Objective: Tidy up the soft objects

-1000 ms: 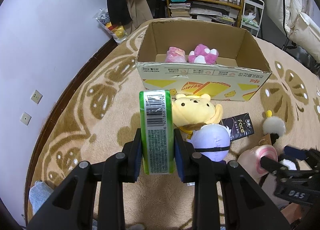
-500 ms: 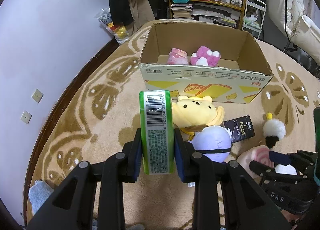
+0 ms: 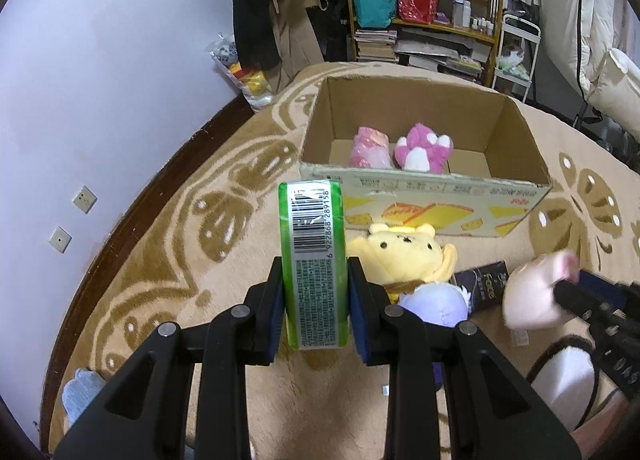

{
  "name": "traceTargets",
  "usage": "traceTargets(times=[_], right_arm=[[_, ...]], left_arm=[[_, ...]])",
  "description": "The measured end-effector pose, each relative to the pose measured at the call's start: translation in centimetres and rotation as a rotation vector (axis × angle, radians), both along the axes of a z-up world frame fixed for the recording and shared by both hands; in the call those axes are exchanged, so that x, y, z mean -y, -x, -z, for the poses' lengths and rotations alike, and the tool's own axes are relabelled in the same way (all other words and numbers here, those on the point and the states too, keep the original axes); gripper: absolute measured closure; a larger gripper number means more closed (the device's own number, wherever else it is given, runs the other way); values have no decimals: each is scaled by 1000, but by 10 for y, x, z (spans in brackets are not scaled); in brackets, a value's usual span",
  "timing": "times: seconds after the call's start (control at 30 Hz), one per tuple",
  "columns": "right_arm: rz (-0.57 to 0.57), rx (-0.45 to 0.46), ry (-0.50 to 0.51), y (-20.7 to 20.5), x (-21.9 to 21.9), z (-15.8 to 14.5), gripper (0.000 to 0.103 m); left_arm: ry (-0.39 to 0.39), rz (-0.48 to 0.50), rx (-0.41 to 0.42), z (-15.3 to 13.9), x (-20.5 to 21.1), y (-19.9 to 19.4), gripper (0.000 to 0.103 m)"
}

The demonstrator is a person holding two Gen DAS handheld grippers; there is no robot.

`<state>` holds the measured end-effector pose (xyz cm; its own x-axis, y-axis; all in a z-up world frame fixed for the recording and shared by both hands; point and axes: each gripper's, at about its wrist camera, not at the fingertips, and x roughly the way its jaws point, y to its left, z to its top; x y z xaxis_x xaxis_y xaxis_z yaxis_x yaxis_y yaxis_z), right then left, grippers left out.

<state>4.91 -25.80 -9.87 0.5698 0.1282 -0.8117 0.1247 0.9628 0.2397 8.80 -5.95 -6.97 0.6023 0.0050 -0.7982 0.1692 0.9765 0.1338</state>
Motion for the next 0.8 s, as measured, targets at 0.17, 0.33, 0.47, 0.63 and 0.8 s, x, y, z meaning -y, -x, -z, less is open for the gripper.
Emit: traceTargets(times=[0.17, 0.33, 0.47, 0.63, 0.8], right_arm=[[9, 94, -8, -9, 8, -20, 68], [-6, 208, -4, -20, 11, -42, 68], [-14, 263, 22, -34, 10, -50, 68], [-12, 302, -3, -53, 10, -49, 67], [-40, 337, 28, -72, 9, -49, 66]], left_arm=[[20, -3, 18, -8, -1, -9, 76], [9, 3, 80, -19, 5, -22, 76], [-5, -21, 141, -26, 9, -36, 76], [-9, -11, 173, -33, 14, -54, 76], [-2, 23, 185, -37, 23, -74, 76]])
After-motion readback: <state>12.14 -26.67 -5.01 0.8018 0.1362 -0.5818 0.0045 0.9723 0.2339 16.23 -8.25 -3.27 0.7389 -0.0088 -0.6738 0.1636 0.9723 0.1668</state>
